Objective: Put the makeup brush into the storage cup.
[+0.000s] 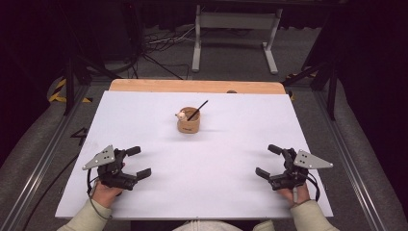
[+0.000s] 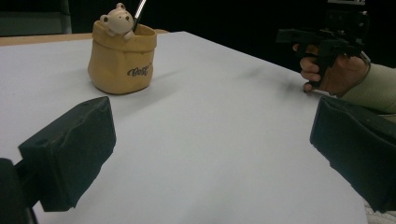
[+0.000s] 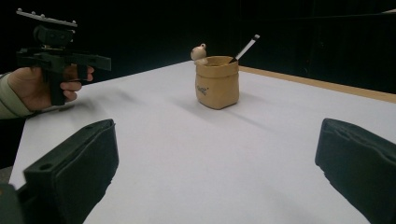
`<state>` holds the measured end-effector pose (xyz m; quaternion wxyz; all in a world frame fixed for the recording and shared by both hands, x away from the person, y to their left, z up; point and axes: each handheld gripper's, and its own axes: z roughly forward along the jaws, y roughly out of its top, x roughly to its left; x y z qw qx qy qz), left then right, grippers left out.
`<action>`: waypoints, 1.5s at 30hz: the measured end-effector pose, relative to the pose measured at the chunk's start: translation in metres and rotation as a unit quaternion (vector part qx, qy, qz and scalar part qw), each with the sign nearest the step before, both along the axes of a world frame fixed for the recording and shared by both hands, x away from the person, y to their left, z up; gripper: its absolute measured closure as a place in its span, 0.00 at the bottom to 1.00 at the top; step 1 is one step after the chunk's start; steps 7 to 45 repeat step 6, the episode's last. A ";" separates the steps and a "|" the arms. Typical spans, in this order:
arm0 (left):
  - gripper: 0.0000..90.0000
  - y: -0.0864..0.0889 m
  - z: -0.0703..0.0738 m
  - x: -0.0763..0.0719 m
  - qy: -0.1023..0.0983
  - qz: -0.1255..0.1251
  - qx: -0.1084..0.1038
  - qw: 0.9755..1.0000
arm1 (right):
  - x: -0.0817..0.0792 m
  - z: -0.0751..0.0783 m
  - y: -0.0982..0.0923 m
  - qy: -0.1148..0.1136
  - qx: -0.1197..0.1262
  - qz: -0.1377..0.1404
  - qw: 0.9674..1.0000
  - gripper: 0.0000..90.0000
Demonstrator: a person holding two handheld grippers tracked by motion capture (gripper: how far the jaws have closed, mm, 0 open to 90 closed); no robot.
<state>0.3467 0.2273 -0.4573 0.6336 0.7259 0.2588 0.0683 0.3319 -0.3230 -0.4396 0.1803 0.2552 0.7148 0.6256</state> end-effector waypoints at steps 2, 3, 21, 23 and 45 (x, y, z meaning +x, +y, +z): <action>0.01 0.000 0.000 0.000 0.001 0.001 0.000 1.000 | 0.000 0.000 0.000 0.000 0.000 0.000 1.000 0.00; 0.01 0.000 0.000 0.000 0.002 0.000 -0.001 1.000 | 0.000 0.000 0.000 -0.001 0.000 0.000 1.000 0.00; 0.01 0.000 0.000 0.001 0.001 0.003 -0.001 1.000 | 0.000 0.000 -0.001 -0.001 0.000 -0.001 1.000 0.00; 0.01 0.000 0.000 0.001 0.001 0.003 -0.001 1.000 | 0.000 0.000 -0.001 -0.001 0.000 -0.001 1.000 0.00; 0.01 0.000 0.000 0.001 0.001 0.003 -0.001 1.000 | 0.000 0.000 -0.001 -0.001 0.000 -0.001 1.000 0.00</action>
